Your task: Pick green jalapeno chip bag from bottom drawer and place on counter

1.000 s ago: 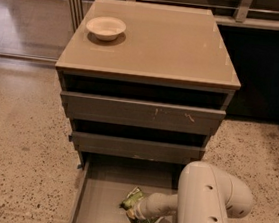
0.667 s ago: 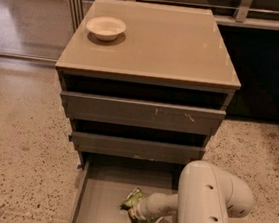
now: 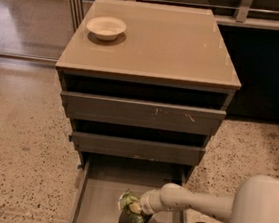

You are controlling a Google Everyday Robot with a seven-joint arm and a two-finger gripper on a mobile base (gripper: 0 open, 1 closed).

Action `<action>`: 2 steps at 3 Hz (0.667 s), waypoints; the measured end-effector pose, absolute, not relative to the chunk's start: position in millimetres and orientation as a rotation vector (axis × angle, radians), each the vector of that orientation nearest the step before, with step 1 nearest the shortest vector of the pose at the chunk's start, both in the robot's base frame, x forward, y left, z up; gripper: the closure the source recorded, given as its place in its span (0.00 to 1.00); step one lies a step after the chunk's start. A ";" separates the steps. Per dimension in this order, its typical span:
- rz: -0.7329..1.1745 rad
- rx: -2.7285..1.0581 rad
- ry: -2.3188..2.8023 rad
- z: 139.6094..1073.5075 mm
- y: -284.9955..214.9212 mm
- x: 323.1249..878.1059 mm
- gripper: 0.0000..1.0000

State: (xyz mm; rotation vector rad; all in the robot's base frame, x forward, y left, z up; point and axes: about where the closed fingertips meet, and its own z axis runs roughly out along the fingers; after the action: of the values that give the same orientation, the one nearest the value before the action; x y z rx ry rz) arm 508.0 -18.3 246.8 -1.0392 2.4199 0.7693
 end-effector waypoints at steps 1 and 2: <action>0.856 -1.081 2.315 337.6 -31.8 496.7 1.00; 0.938 -1.142 2.212 431.0 -47.5 483.6 1.00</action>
Offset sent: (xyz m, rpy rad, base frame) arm -0.0210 -0.0523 0.2959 0.2379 -0.1469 0.1700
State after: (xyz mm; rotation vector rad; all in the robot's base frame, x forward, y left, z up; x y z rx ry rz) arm 483.6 -47.5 431.0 -1.1421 2.2124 0.9379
